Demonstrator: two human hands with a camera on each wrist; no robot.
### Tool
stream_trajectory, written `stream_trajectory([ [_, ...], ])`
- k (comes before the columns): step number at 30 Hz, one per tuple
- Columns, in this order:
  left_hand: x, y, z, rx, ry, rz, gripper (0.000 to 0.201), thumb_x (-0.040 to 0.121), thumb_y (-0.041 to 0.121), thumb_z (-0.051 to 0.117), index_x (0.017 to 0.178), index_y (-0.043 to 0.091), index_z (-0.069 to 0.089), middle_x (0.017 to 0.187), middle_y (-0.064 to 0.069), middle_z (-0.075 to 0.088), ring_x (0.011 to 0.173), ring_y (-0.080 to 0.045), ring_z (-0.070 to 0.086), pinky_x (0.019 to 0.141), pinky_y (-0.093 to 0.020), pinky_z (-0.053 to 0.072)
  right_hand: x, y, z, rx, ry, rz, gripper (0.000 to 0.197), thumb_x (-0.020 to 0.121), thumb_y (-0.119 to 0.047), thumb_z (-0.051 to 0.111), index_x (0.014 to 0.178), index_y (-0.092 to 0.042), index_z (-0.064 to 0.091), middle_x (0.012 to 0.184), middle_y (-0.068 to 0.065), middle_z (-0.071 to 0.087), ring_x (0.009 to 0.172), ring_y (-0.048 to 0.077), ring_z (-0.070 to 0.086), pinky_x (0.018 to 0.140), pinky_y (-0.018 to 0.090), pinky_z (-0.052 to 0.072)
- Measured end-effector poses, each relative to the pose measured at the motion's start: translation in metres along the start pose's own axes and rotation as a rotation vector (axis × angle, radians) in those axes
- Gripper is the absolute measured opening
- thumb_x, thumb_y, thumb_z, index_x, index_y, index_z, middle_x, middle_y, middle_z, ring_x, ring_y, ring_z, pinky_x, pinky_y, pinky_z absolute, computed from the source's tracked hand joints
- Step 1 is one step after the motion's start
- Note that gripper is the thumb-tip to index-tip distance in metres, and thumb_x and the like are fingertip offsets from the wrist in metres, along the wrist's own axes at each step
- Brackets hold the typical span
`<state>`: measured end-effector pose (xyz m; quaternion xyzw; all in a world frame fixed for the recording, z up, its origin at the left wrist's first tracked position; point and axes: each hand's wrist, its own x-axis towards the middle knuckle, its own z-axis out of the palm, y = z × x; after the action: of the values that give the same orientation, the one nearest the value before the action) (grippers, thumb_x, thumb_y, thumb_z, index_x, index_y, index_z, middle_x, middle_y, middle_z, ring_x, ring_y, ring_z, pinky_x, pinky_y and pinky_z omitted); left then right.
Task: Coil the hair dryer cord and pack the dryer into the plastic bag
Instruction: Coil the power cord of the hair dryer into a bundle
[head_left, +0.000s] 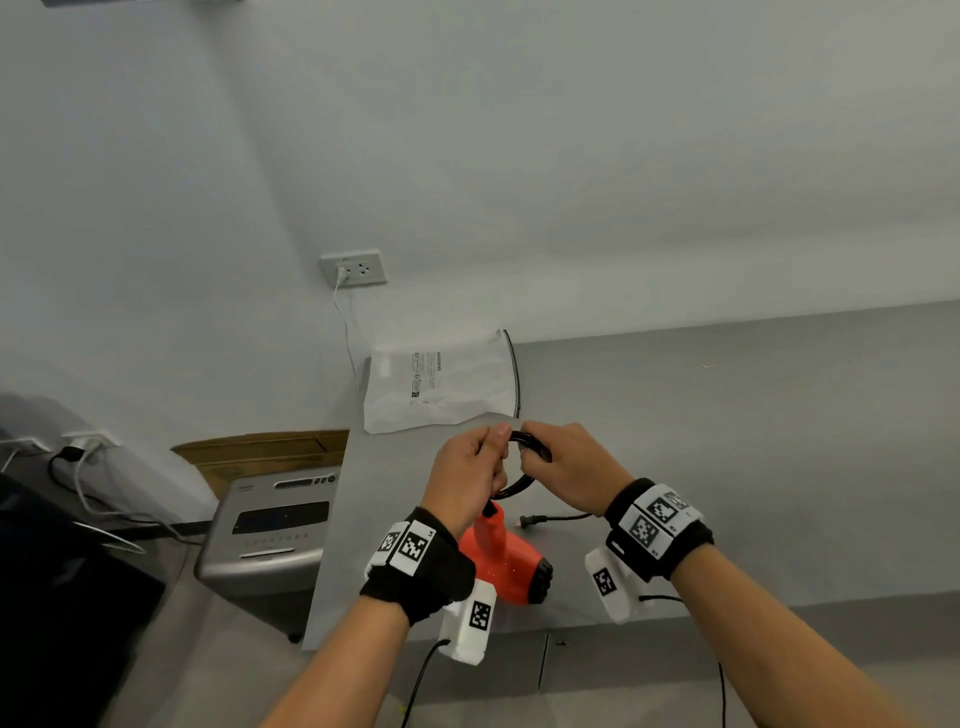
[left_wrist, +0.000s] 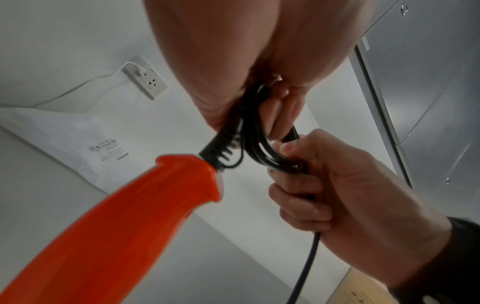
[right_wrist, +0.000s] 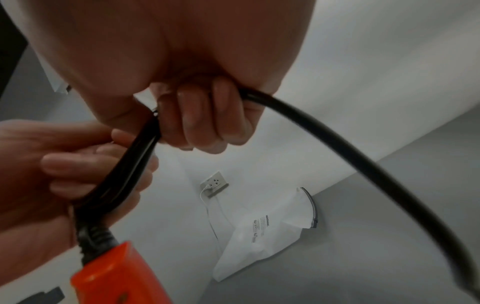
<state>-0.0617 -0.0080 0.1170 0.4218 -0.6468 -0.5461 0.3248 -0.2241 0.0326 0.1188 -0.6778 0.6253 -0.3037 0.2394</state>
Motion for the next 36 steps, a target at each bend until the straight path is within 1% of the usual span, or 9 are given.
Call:
stream_trajectory([
  [6, 0.002, -0.009, 0.000, 0.108, 0.047, 0.045, 0.041, 0.104, 0.042, 0.046, 0.071, 0.018, 0.053, 0.057, 0.006, 0.056, 0.055, -0.011, 0.055, 0.061, -0.025, 0.048, -0.009, 0.007, 0.005, -0.030, -0.001, -0.019, 0.018, 0.095, -0.017, 0.050, 0.078, -0.017, 0.045, 0.056, -0.003, 0.046, 0.048, 0.016, 0.038, 0.050, 0.030, 0.036],
  [10, 0.005, -0.016, 0.005, 0.002, 0.074, 0.006, 0.040, 0.105, 0.041, 0.046, 0.074, 0.016, 0.049, 0.050, 0.011, 0.040, 0.049, -0.012, 0.039, 0.055, -0.034, 0.042, -0.010, 0.014, -0.001, 0.025, -0.001, 0.028, 0.020, 0.096, -0.031, 0.059, 0.080, -0.019, 0.056, 0.059, -0.009, 0.050, 0.052, 0.008, 0.043, 0.054, 0.019, 0.037],
  [13, 0.007, -0.017, -0.001, -0.028, 0.096, -0.012, 0.040, 0.106, 0.040, 0.045, 0.074, 0.015, 0.047, 0.051, 0.011, 0.035, 0.047, -0.010, 0.032, 0.049, -0.028, 0.035, -0.020, 0.043, 0.003, 0.078, -0.078, 0.150, 0.019, 0.093, -0.039, 0.065, 0.083, -0.023, 0.066, 0.063, -0.010, 0.056, 0.058, 0.004, 0.051, 0.061, 0.016, 0.043],
  [16, 0.009, -0.017, -0.008, -0.041, 0.111, -0.014, 0.039, 0.106, 0.038, 0.044, 0.075, 0.014, 0.046, 0.055, 0.007, 0.033, 0.047, -0.010, 0.031, 0.048, -0.025, 0.034, -0.038, 0.092, 0.027, -0.085, -0.147, 0.302, 0.018, 0.095, -0.028, 0.060, 0.084, -0.021, 0.071, 0.080, 0.001, 0.066, 0.077, 0.019, 0.063, 0.074, 0.028, 0.048],
  [18, 0.009, -0.017, -0.010, -0.049, 0.115, -0.014, 0.039, 0.106, 0.038, 0.044, 0.075, 0.015, 0.046, 0.056, 0.007, 0.034, 0.048, -0.009, 0.031, 0.047, -0.023, 0.035, -0.054, 0.120, 0.045, -0.229, -0.191, 0.373, 0.021, 0.098, -0.025, 0.057, 0.093, -0.014, 0.074, 0.092, 0.003, 0.057, 0.087, 0.025, 0.058, 0.079, 0.029, 0.042],
  [23, 0.008, -0.018, -0.010, -0.067, 0.122, -0.012, 0.037, 0.106, 0.036, 0.044, 0.075, 0.016, 0.044, 0.058, 0.006, 0.033, 0.049, -0.009, 0.031, 0.047, -0.020, 0.036, -0.084, 0.158, 0.064, -0.252, -0.178, 0.471, 0.022, 0.097, -0.024, 0.059, 0.076, -0.021, 0.065, 0.072, 0.000, 0.049, 0.076, 0.027, 0.054, 0.087, 0.038, 0.049],
  [28, 0.015, -0.020, -0.010, -0.095, 0.162, -0.016, 0.038, 0.106, 0.034, 0.045, 0.072, 0.017, 0.042, 0.056, 0.010, 0.033, 0.050, -0.010, 0.031, 0.048, -0.024, 0.035, -0.082, 0.089, 0.031, 0.110, 0.042, 0.362, 0.017, 0.095, -0.013, 0.064, 0.080, -0.019, 0.071, 0.070, 0.000, 0.070, 0.062, 0.015, 0.067, 0.065, 0.027, 0.056],
  [31, 0.017, -0.019, -0.010, -0.084, 0.185, -0.008, 0.039, 0.106, 0.033, 0.045, 0.071, 0.017, 0.042, 0.056, 0.009, 0.034, 0.050, -0.010, 0.031, 0.047, -0.024, 0.034, -0.080, 0.027, -0.007, 0.339, 0.234, 0.191, 0.014, 0.094, -0.008, 0.066, 0.083, -0.012, 0.075, 0.069, 0.009, 0.072, 0.059, 0.021, 0.070, 0.061, 0.029, 0.059],
  [36, 0.018, -0.020, -0.006, -0.023, 0.168, -0.009, 0.039, 0.106, 0.037, 0.046, 0.071, 0.018, 0.044, 0.056, 0.008, 0.037, 0.050, -0.012, 0.034, 0.050, -0.028, 0.038, -0.075, -0.032, -0.039, 0.542, 0.354, 0.058, 0.013, 0.094, -0.004, 0.064, 0.089, -0.008, 0.076, 0.073, 0.013, 0.072, 0.062, 0.028, 0.070, 0.061, 0.032, 0.059],
])
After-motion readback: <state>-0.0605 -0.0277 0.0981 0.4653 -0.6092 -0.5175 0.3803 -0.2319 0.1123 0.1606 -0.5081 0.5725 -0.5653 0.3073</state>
